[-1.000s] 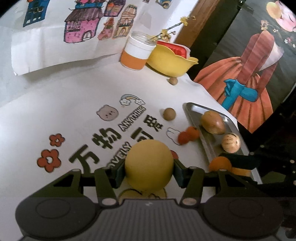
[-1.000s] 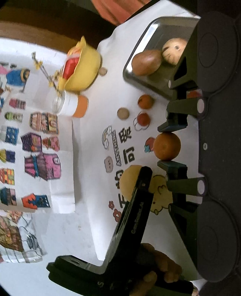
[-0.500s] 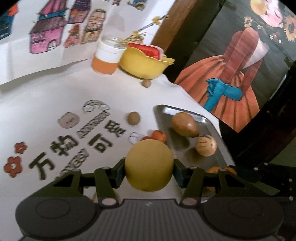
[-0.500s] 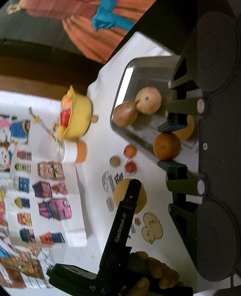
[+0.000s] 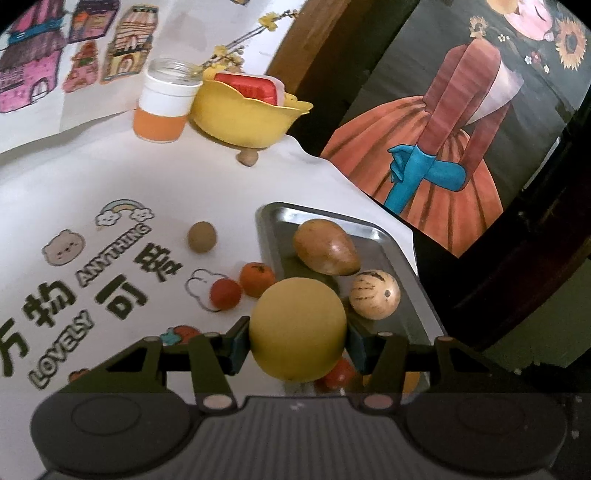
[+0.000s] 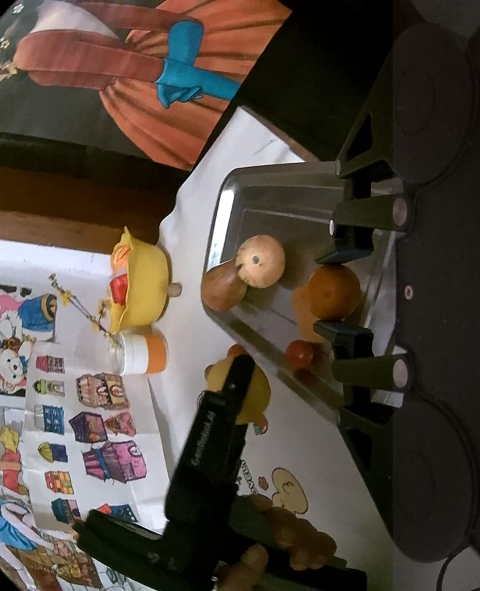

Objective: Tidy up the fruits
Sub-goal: 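Carry the yellow citrus onto the tray with the left tool while the right tool sets the tangerine there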

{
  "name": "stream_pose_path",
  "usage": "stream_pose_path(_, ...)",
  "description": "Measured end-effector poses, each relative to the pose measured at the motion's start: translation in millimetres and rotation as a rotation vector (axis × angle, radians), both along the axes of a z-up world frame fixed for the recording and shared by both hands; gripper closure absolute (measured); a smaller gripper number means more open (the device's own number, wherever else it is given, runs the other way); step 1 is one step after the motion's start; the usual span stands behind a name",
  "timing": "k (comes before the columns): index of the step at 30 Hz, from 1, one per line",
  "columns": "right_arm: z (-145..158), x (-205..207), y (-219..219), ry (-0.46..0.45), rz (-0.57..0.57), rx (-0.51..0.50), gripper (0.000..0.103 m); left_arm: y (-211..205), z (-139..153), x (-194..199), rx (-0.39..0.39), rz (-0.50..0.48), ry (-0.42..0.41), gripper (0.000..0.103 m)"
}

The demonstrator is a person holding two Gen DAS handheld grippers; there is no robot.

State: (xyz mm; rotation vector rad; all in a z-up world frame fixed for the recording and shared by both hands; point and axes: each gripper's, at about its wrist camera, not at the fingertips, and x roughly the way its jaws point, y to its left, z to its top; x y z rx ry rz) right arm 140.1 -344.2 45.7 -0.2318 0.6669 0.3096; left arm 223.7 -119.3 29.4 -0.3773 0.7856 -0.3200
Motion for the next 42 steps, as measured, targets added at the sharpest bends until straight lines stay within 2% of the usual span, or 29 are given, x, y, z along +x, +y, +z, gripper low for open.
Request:
stream_pose_path(12,-17,-1,-6,0.013,-0.023,0.019,0.068,-34,-6,19,0.033,-0.059,0.006,0.045)
stream_pose_path(22,-21,-1,-4,0.003,0.007,0.033,0.066,-50,-9,28,0.069,-0.063,0.011,0.045)
stream_pose_path(31,-22,-5,-6,-0.003,-0.009,0.051,0.063,-58,-9,24,0.120,-0.066,-0.010,0.045)
stream_pose_path(34,-22,-7,-8,-0.001,-0.021,0.063,0.058,-61,-9,21,0.145,-0.064,-0.021,0.045)
stream_pose_path(40,-21,-14,-10,-0.007,-0.034,0.078,0.040,-63,-9,16,0.167,-0.052,-0.028,0.045)
stream_pose_path(42,-20,-17,-10,-0.007,-0.035,0.080,0.034,-61,-8,15,0.147,-0.057,-0.019,0.040)
